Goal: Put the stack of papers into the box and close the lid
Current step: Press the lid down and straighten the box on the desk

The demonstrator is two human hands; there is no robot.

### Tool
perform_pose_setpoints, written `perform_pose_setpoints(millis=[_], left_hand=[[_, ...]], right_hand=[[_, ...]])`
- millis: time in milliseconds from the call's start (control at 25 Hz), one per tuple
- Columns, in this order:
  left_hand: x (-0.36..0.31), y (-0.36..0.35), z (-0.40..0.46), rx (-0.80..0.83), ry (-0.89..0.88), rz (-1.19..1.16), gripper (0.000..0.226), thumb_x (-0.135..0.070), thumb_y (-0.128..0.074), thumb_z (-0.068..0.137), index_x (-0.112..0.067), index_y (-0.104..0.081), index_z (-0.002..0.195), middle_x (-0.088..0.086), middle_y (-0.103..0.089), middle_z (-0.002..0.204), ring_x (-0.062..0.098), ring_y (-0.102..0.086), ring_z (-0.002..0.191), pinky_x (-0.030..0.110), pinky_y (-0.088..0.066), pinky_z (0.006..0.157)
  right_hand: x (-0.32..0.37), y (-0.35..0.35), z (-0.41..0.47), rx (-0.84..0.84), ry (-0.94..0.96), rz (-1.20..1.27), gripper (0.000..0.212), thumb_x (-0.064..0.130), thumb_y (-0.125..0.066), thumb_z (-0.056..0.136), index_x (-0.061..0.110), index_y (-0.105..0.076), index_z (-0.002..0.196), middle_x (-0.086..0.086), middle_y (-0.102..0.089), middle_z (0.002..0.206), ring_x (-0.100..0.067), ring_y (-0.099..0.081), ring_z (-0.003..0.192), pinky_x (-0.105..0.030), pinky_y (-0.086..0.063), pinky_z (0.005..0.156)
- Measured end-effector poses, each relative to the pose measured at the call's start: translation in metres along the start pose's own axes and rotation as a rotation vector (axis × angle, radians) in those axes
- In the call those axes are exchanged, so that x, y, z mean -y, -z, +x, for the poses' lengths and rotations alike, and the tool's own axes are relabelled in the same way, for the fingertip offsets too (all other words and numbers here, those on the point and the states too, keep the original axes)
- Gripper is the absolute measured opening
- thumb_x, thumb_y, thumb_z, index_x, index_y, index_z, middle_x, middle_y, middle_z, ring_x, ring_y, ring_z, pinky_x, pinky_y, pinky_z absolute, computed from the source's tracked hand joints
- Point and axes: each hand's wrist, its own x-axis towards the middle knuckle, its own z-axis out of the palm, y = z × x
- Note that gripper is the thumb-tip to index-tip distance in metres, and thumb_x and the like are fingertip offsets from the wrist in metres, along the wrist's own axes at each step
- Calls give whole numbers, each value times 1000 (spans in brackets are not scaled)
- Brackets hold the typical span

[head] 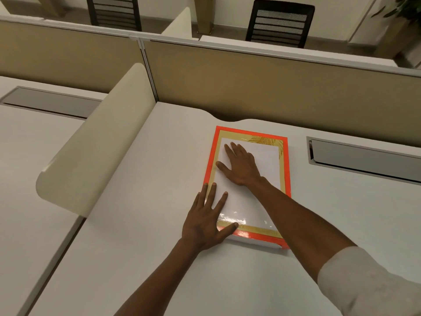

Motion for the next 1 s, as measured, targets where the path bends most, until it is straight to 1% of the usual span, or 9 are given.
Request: perform_pose_setpoints(millis=[120, 240, 400, 520, 600, 680, 760, 880, 1000], left_hand=[[-1, 1, 0, -34, -3, -3, 95, -89, -30, 83, -37, -12, 160, -2, 4, 172, 23, 13, 157, 48, -17, 124], [-4, 3, 0, -38, 21, -14, 98, -92, -32, 80, -37, -20, 159, 3, 3, 172, 31, 13, 157, 50, -30, 115], [-4, 6, -1, 11, 59, -11, 100, -94, -29, 77, -40, -14, 159, 1, 6, 172, 34, 10, 157, 57, -39, 112], [-7, 13, -1, 52, 65, -34, 102, -96, -28, 75, -41, -14, 159, 0, 7, 171, 34, 8, 157, 59, -42, 110], [-6, 20, -2, 63, 65, -108, 107, -98, -33, 70, -41, -15, 159, -3, 10, 171, 29, 9, 158, 58, -39, 112], [0, 22, -8, 44, 64, -257, 117, -98, -50, 63, -41, -14, 159, -7, 13, 170, 24, 5, 158, 51, -34, 115], [9, 18, -19, 19, 29, -363, 126, -90, -67, 58, -38, -14, 160, -8, 16, 169, 22, -3, 158, 41, -33, 115], [18, 10, -33, 19, -19, -378, 120, -68, -81, 66, -33, -16, 161, -6, 16, 170, 26, -14, 157, 44, -43, 113], [18, 10, -33, 14, -18, -380, 115, -56, -84, 70, -31, -19, 161, -4, 15, 170, 29, -23, 154, 45, -51, 107]], right_hand=[[-35, -9, -32, -208, -347, 97, 82, 68, -35, 93, 19, -16, 157, -9, -10, 166, -32, -4, 153, -56, -7, 120], [-69, -20, -69, -221, -567, 142, 85, 67, -36, 92, 14, -18, 156, -13, -12, 165, -37, -8, 151, -60, -17, 119], [-75, -22, -83, -187, -486, 103, 84, 64, -36, 94, 11, -16, 156, -12, -10, 166, -37, -15, 150, -54, -32, 115], [-75, -13, -85, -154, -439, 187, 82, 60, -39, 96, 11, -12, 157, -11, -4, 166, -36, -11, 151, -53, -29, 118], [-80, -6, -95, -159, -430, 364, 81, 57, -44, 97, 15, -11, 157, -9, -3, 167, -33, -12, 152, -51, -24, 120], [-85, -8, -119, -208, -480, 451, 81, 55, -50, 96, 17, -13, 157, -10, -13, 166, -33, -22, 149, -49, -27, 117], [-88, -21, -152, -255, -539, 430, 76, 52, -53, 95, 14, -25, 154, -13, -35, 157, -34, -39, 141, -48, -37, 112], [-82, -46, -196, -310, -507, 408, 61, 45, -53, 96, 11, -40, 145, -16, -59, 135, -36, -58, 121, -46, -49, 100], [-70, -54, -207, -353, -510, 445, 62, 42, -48, 100, 9, -34, 151, -19, -62, 131, -39, -59, 118, -47, -51, 99]])
